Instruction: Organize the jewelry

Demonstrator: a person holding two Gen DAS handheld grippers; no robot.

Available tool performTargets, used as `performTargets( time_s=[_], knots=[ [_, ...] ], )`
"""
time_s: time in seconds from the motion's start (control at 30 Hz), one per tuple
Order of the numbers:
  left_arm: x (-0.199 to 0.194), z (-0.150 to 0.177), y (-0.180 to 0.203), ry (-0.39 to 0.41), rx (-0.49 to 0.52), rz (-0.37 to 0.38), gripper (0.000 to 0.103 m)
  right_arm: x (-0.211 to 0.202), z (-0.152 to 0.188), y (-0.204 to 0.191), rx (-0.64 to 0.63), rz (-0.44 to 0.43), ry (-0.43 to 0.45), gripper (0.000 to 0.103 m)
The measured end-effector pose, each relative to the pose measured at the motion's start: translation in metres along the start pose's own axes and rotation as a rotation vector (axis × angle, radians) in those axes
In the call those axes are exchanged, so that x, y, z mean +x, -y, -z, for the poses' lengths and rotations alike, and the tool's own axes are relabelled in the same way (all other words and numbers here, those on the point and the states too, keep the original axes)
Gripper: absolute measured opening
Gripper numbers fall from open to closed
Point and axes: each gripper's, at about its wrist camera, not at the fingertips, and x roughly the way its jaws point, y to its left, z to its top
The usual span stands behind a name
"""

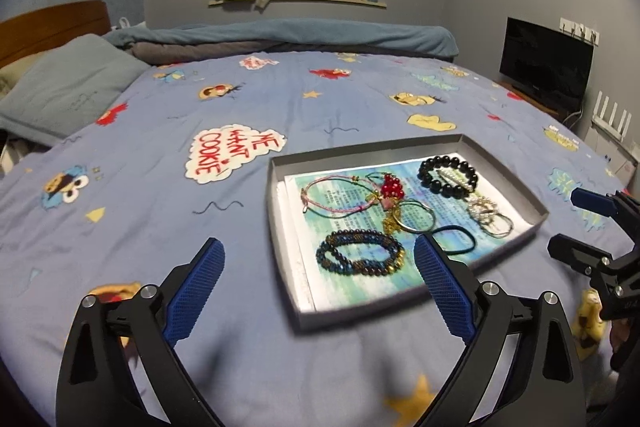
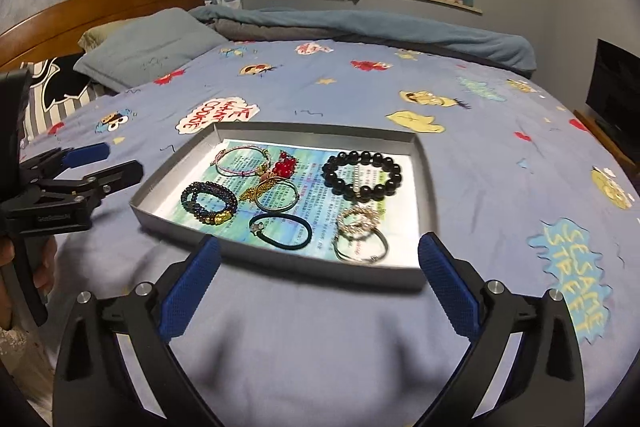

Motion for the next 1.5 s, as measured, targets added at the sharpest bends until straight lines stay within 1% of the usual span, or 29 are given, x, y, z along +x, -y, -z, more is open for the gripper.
performTargets(
  time_s=[0.17,0.23,0.4,0.53,0.6,0.9,1.5],
  knots=[
    [-0.035,0.005,0.006,0.004,-0.012,-0.034,0.097,-0.03,0.004,0.002,0.039,0.046,0.026,0.097],
    [-0.047,0.008,0.011,0.002,-0.017,-0.033,0.098,-0.04,0.007,0.002,0.052,0.063,0.031,0.097],
    [-0.063,0.022,0.032,-0.037,0.034,-0.044,0.098,-0.056,0.015,0.001,0.093,0.087,0.035,0.097],
    [-0.068,0.029,0.044,-0.072,0.049,-0.042,0.098,-0.066,0.021,-0.002,0.096,0.105,0.047,0.097],
    [-0.071,0.031,0.047,-0.069,0.043,-0.032,0.098,-0.07,0.022,-0.005,0.093,0.102,0.049,0.097],
    [-0.08,0.033,0.048,-0.054,0.03,-0.056,0.098,-0.081,0.027,-0.008,0.083,0.105,0.053,0.097],
    [-0.084,0.035,0.052,-0.071,0.035,-0.051,0.098,-0.088,0.031,-0.007,0.092,0.107,0.052,0.097]
  ],
)
